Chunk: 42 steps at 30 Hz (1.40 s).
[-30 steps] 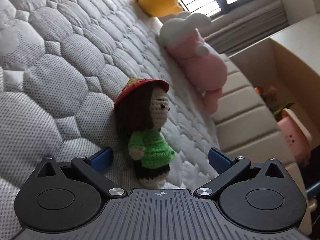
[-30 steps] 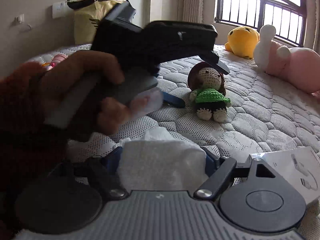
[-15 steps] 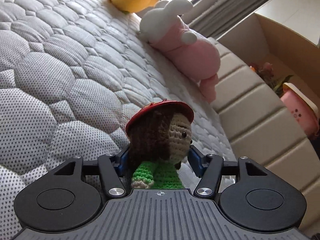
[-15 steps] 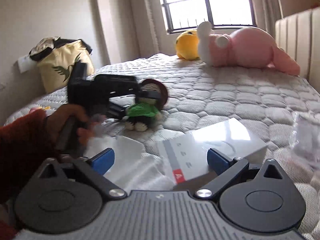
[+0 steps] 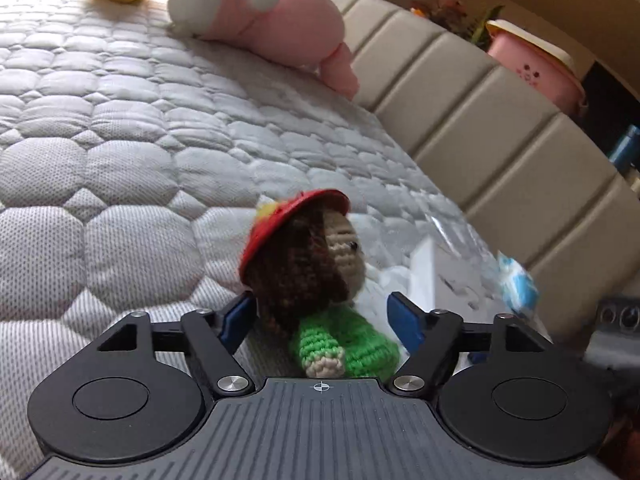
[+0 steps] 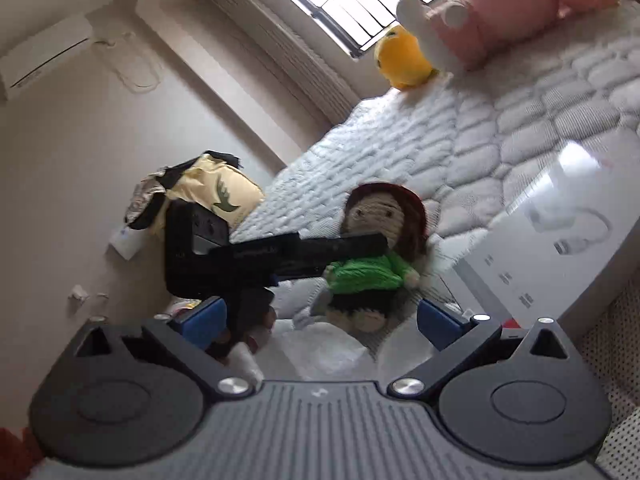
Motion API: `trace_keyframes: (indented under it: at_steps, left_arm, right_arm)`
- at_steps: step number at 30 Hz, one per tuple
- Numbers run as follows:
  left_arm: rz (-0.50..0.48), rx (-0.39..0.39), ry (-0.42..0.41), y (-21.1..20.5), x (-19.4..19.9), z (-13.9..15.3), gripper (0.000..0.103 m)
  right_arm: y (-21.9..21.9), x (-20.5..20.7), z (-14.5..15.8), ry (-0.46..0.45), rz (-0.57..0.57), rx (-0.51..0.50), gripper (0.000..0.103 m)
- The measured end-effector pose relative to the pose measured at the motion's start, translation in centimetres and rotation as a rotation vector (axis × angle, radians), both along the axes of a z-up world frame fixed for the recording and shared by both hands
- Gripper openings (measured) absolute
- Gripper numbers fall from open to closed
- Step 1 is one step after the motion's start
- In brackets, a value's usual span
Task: Clean container
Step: 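Grasp the crocheted doll firmly with the left gripper and lift it, then wipe the tissue in the right gripper over the doll held by the left gripper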
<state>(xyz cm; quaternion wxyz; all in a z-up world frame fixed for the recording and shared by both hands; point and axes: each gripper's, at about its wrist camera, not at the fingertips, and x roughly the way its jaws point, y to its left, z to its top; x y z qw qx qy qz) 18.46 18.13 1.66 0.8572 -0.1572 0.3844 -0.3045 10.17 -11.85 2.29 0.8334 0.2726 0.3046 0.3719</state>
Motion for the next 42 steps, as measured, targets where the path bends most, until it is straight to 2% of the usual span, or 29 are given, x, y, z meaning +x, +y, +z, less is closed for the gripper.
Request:
trace_keyframes:
  at_steps: [2, 4, 8, 11, 14, 16, 18, 19, 21, 23, 26, 27, 29, 31, 32, 35, 38, 41, 42]
  left_arm:
    - [0.036, -0.029, 0.018, 0.3, 0.3, -0.3, 0.081]
    - [0.064, -0.072, 0.022, 0.7, -0.5, -0.2, 0.092]
    - [0.148, -0.044, 0.014, 0.5, -2.9, 0.2, 0.094]
    - [0.224, -0.001, -0.004, -1.0, -4.1, -0.2, 0.097]
    - [0.253, 0.124, -0.098, -4.1, -4.2, -0.5, 0.099]
    - [0.19, 0.249, -0.165, -6.3, -4.2, -0.5, 0.099]
    - [0.065, 0.315, -0.203, -7.0, -4.2, -0.1, 0.096]
    - [0.002, 0.362, -0.226, -7.1, -4.3, 0.1, 0.081]
    - [-0.108, 0.472, -0.266, -6.6, -4.6, 0.4, 0.074]
    - [-0.152, 0.481, -0.25, -5.1, -4.7, 0.9, 0.073]
    - [-0.092, 0.419, -0.231, -3.0, -4.7, 1.0, 0.073]
    - [-0.056, 0.369, -0.219, -2.3, -4.6, 0.8, 0.073]
    - [0.052, 0.207, -0.171, -1.0, -4.6, 0.0, 0.078]
    - [0.143, 0.021, -0.129, 0.4, -4.9, -1.0, 0.089]
    - [0.165, -0.047, -0.121, 1.0, -5.0, -1.4, 0.09]
    - [0.168, -0.14, -0.118, 2.3, -5.0, -1.7, 0.092]
    - [0.151, -0.21, -0.105, 3.1, -4.5, -2.0, 0.093]
    - [0.153, -0.257, -0.107, 3.8, -4.6, -2.2, 0.093]
    - [0.152, -0.262, -0.108, 3.8, -4.6, -2.2, 0.093]
  right_arm:
    - [0.0, 0.3, 0.0, -0.089, -0.044, -0.09, 0.096]
    - [-0.7, 0.7, 0.6, -0.157, -0.111, -0.227, 0.097]
    - [-2.3, 0.8, 1.6, -0.264, -0.241, -0.465, 0.1]
    - [-3.3, -0.3, 2.2, -0.302, -0.228, -0.459, 0.102]
    - [-3.9, -2.1, 2.6, -0.33, -0.208, -0.423, 0.102]
    - [-3.9, -3.3, 2.9, -0.35, -0.178, -0.422, 0.102]
    - [-3.6, -4.5, 3.1, -0.372, -0.131, -0.443, 0.102]
    - [-3.5, -5.4, 3.3, -0.399, -0.111, -0.465, 0.102]
    - [-3.3, -7.0, 3.6, -0.455, -0.068, -0.509, 0.102]
    - [-2.9, -8.6, 3.7, -0.51, -0.008, -0.548, 0.102]
    - [-0.9, -9.7, 3.0, -0.535, 0.114, -0.617, 0.103]
    - [0.3, -9.5, 2.4, -0.521, 0.129, -0.686, 0.103]
    - [1.7, -8.6, 1.1, -0.477, 0.058, -0.803, 0.102]
    - [1.3, -7.6, 0.5, -0.408, -0.002, -0.772, 0.102]
    - [0.5, -7.0, 0.2, -0.331, -0.031, -0.715, 0.103]
    - [-1.3, -5.3, -1.0, -0.111, -0.1, -0.569, 0.103]
    - [-0.4, -5.5, -1.0, -0.126, -0.127, -0.518, 0.103]
    - [1.9, -5.2, -1.2, -0.168, -0.001, -0.455, 0.103]
    - [3.1, -5.3, -1.2, -0.198, 0.038, -0.497, 0.097]
